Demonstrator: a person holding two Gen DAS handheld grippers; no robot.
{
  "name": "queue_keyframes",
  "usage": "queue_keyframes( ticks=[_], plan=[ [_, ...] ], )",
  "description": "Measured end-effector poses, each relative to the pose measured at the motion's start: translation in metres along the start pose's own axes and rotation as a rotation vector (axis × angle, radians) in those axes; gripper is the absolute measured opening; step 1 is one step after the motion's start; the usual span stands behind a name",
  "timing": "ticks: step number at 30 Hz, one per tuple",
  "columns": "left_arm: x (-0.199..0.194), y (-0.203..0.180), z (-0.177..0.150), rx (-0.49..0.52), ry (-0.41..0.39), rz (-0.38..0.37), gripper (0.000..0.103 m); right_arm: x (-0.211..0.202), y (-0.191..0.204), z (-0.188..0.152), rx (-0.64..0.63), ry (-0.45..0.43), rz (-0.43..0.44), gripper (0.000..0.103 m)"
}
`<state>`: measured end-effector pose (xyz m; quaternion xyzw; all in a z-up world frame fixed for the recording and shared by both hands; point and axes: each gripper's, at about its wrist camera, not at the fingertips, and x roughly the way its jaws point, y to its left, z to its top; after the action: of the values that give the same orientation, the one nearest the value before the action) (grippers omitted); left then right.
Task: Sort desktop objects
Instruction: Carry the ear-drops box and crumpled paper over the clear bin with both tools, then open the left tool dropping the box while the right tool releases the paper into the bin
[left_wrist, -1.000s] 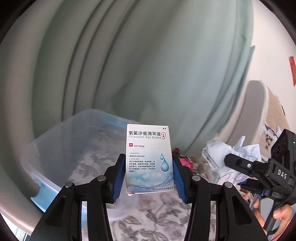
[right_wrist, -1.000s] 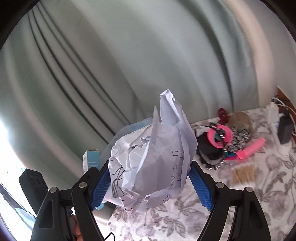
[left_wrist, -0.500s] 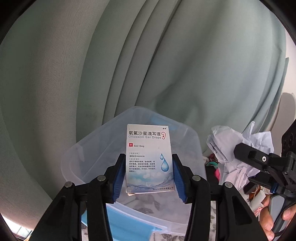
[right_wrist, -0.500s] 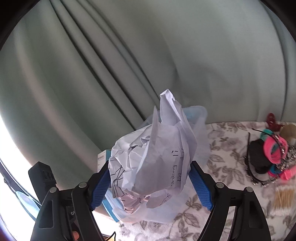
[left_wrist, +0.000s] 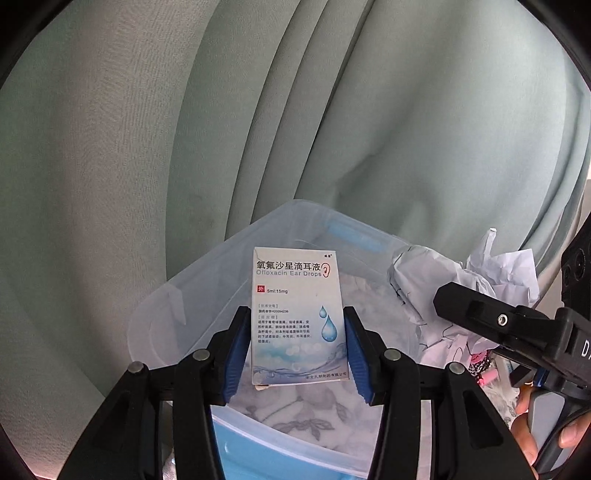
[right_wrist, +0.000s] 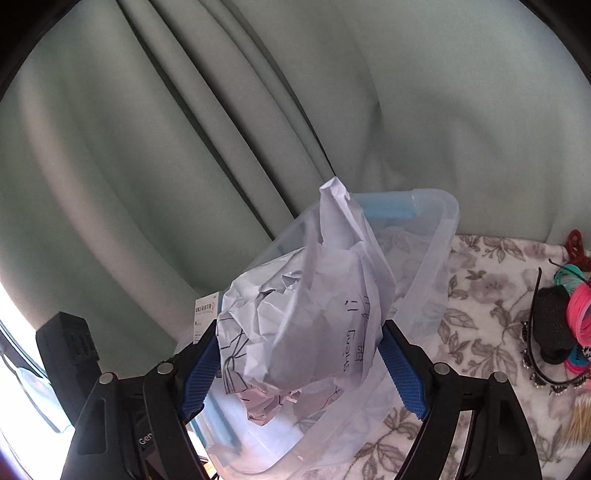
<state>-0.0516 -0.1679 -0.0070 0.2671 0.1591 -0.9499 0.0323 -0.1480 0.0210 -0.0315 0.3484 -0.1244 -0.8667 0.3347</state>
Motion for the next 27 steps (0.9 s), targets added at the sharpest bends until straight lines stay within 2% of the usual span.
queue_keyframes(
  ticks=[5, 9, 18, 19, 22, 27],
  plan=[
    [0.003, -0.002, 0.002, 0.004, -0.003, 0.009, 0.051, -0.007, 0.013, -0.001, -0.019, -0.003, -0.012, 0.086],
    [0.005, -0.003, 0.0, 0.009, -0.003, 0.004, 0.056, -0.008, 0.018, -0.003, -0.035, -0.001, -0.021, 0.087],
    [0.018, 0.003, -0.009, 0.008, 0.003, 0.0, 0.059, -0.009, 0.022, -0.005, -0.05, 0.006, -0.024, 0.09],
    [0.019, 0.005, -0.018, 0.009, 0.004, -0.001, 0.06, -0.009, 0.022, -0.005, -0.051, 0.006, -0.024, 0.09],
    [0.01, 0.005, -0.022, 0.01, 0.002, 0.0, 0.066, -0.01, 0.024, -0.006, -0.059, 0.01, -0.024, 0.09],
    [0.006, 0.006, -0.023, 0.0, 0.003, 0.01, 0.067, -0.008, 0.027, -0.007, -0.07, 0.016, -0.018, 0.091]
  ],
)
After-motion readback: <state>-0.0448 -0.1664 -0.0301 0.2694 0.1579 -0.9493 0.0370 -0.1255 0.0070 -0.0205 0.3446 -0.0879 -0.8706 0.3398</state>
